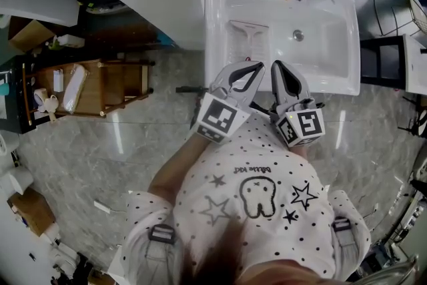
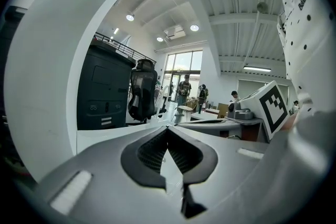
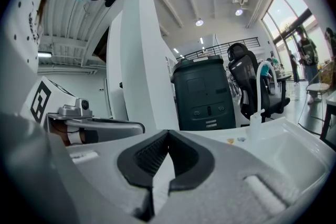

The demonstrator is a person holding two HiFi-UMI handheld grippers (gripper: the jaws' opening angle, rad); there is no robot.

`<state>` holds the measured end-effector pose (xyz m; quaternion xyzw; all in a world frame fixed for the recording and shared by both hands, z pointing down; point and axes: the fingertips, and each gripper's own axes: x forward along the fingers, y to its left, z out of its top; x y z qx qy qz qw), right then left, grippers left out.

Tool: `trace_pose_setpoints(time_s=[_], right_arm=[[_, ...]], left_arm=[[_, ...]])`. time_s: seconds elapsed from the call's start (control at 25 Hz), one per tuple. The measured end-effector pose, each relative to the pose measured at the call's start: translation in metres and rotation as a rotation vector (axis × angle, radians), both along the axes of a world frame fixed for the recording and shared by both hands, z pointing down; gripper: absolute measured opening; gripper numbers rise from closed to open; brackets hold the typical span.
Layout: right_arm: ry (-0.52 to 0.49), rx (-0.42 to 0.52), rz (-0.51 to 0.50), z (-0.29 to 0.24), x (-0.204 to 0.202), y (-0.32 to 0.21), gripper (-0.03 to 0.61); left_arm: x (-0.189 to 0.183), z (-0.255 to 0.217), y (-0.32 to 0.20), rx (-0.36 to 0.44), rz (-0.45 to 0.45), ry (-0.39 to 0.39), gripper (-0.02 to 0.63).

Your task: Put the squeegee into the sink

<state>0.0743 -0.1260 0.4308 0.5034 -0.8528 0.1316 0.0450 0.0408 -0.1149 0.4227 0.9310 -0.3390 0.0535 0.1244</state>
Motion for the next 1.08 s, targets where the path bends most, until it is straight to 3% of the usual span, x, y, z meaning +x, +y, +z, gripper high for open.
trace_pose_setpoints(time_s=[1.08], right_arm=[[0.018,0.003,-0.012,-0.0017,-0.0092,-0.0010,-0.003]], left_arm=[[-0.0056,-0.0019,-0.0003,0.013,-0.004,0.004,-0.005]])
